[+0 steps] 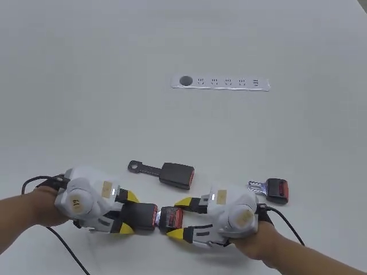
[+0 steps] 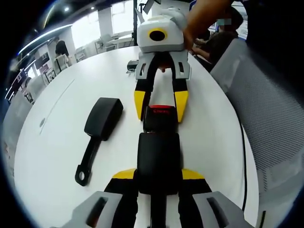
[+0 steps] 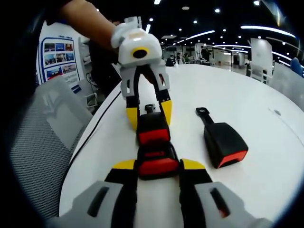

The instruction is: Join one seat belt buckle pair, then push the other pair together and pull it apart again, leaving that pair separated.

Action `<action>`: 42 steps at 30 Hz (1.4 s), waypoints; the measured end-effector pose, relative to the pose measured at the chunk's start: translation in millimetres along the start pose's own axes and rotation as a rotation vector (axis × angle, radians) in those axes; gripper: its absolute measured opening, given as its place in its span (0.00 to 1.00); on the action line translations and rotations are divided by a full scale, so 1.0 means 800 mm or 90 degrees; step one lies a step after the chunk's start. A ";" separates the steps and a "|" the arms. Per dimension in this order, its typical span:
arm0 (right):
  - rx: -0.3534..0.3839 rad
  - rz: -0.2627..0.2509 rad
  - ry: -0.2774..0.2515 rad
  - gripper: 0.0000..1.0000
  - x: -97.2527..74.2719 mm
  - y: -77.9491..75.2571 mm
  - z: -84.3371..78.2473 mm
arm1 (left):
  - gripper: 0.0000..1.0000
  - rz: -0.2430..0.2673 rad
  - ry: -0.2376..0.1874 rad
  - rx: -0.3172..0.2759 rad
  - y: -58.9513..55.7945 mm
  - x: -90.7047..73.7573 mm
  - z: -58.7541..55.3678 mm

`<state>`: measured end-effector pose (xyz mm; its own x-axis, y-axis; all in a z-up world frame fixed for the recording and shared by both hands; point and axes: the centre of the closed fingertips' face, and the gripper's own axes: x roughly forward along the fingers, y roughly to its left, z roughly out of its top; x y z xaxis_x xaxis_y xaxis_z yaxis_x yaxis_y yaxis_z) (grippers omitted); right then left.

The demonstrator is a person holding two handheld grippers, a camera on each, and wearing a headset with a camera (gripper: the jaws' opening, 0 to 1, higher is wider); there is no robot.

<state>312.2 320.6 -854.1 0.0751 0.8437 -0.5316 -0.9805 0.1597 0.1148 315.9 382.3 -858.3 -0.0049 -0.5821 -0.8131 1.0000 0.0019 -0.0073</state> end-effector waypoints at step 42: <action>-0.016 -0.004 0.003 0.33 -0.001 0.000 -0.001 | 0.33 -0.002 -0.006 -0.011 0.000 0.001 0.001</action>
<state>312.1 319.6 -854.3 0.0802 0.8403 -0.5362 -0.9843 0.1517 0.0905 315.6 381.3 -858.7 -0.0080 -0.5899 -0.8074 0.9997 0.0140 -0.0201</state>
